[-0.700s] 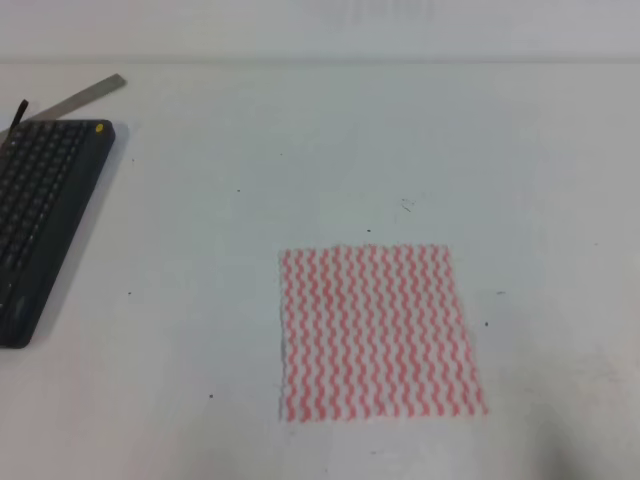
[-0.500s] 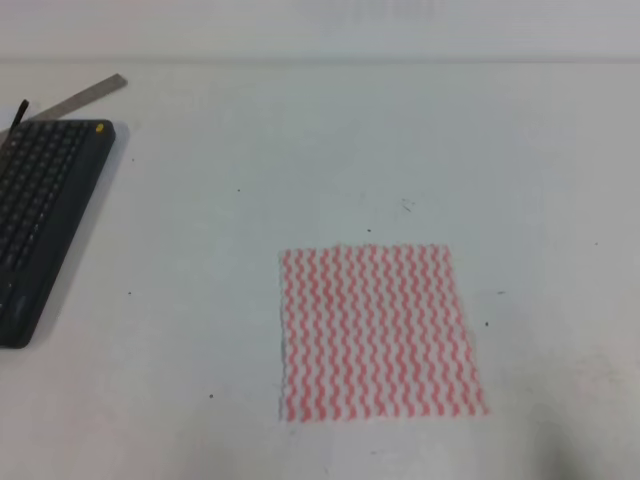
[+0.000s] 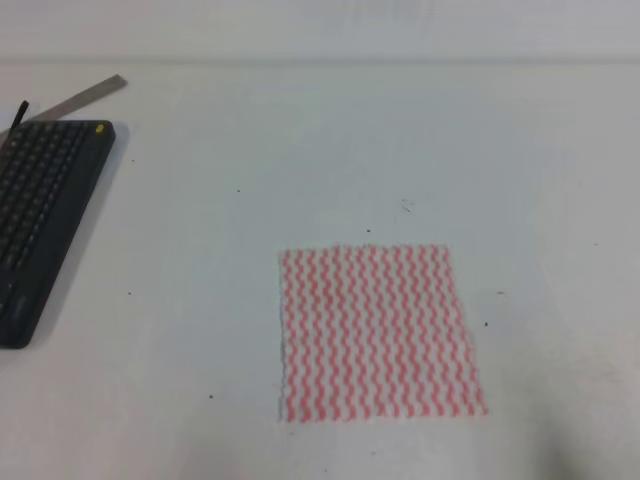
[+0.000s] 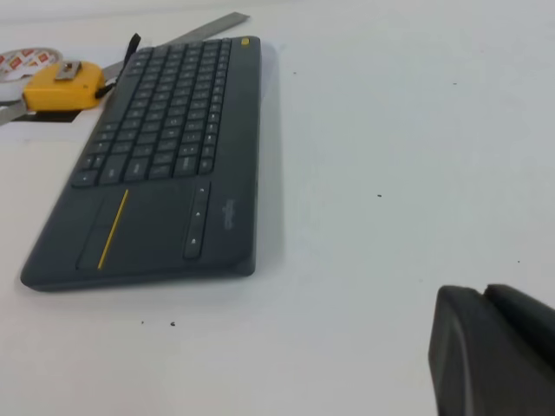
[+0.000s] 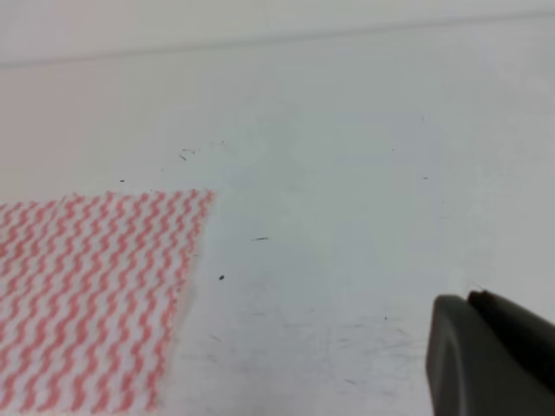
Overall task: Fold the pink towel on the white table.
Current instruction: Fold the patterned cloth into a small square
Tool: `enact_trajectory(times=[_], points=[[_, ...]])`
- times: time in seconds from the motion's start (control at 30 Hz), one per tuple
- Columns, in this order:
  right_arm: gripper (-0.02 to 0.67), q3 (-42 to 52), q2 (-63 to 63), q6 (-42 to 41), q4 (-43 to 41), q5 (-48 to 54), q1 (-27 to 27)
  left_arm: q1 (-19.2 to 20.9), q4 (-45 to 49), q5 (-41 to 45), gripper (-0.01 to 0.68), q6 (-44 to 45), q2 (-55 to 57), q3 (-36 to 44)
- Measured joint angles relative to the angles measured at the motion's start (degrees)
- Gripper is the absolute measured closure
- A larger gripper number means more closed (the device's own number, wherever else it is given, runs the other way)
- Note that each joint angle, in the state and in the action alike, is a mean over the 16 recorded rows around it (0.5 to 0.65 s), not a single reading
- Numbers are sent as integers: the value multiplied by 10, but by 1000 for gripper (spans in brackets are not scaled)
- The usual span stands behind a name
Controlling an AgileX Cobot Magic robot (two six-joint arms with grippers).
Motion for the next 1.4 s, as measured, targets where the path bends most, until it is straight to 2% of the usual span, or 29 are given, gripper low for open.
enact_trajectory(times=[0.93,1.13,1.4], points=[[668,0,1,0,0,0,0,0,10,-18,671,37,-5,2],[668,1,1,0,0,0,0,0,-50,-60,671,42,-4,2],[668,1,1,0,0,0,0,0,-212,-152,672,37,0,0]])
